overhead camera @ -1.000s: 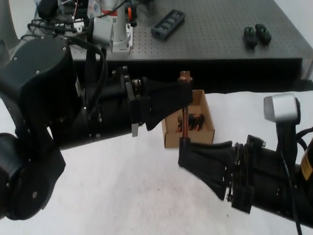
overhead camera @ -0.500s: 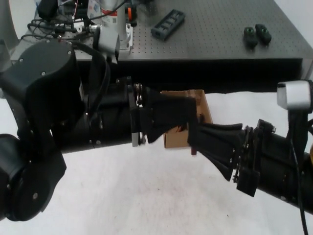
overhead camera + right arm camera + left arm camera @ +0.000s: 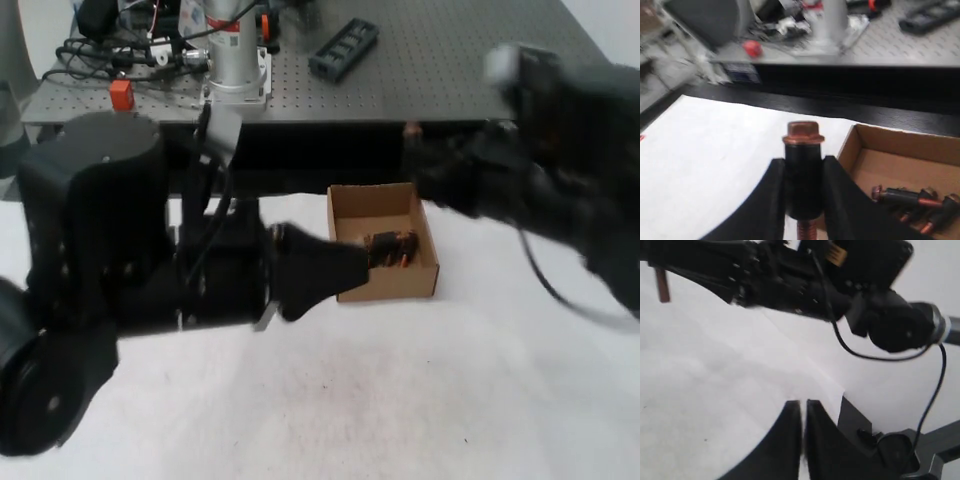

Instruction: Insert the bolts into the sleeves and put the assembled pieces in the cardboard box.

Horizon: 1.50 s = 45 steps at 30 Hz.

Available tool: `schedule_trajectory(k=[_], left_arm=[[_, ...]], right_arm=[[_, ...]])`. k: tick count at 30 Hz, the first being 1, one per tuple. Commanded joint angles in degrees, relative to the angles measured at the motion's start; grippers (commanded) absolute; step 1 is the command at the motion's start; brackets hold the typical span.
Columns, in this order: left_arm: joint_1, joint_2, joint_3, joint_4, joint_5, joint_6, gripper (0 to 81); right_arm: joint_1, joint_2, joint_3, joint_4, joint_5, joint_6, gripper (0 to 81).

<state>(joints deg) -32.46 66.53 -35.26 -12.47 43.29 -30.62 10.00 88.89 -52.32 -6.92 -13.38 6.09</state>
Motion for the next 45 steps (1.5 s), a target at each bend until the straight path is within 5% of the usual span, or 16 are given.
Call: schedule_trajectory(k=[1,7,13,18,20,25,31,39,45], left_arm=[[0.08,-2.54,1.28,1.67,-2.88,1.50,0.1],[0.08,-12.65,8.16,7.57,-13.31,2.82,0.7],[0.08,-22.38,9.50,26.57,-32.07,12.24,0.7],[0.08,-27.91,9.92,36.94,-36.85,13.47,0.7],[0.08,-29.91,10.80,40.08,-38.59,13.47,0.7],[0.08,-35.86,13.00,43.36,-42.99,12.60,0.7],[0.08,-42.78,14.80,48.15,-44.41,9.17,0.7],[0.08,-51.87,14.79,54.58,-52.08,7.95,0.7],[0.08,-53.39,14.79,56.17,-51.71,7.95,0.7]], right_arm=[[-0.22,5.94,-6.36,5.66,3.70,-1.97,3.4],[0.40,23.24,-25.50,20.96,6.32,-2.34,3.4],[1.49,30.76,-33.12,28.05,6.21,-2.23,0.3],[1.49,30.72,-33.21,28.45,4.40,-2.23,31.9],[1.49,29.94,-33.21,28.95,4.07,-1.91,38.3],[0.53,23.11,-29.24,29.73,-0.99,-2.17,22.3],[0.47,3.15,-9.75,21.83,-1.81,-3.24,0.6],[2.07,-25.61,17.32,19.41,-1.42,-3.16,3.4],[2.13,-43.23,32.55,19.41,-1.39,2.47,3.4]])
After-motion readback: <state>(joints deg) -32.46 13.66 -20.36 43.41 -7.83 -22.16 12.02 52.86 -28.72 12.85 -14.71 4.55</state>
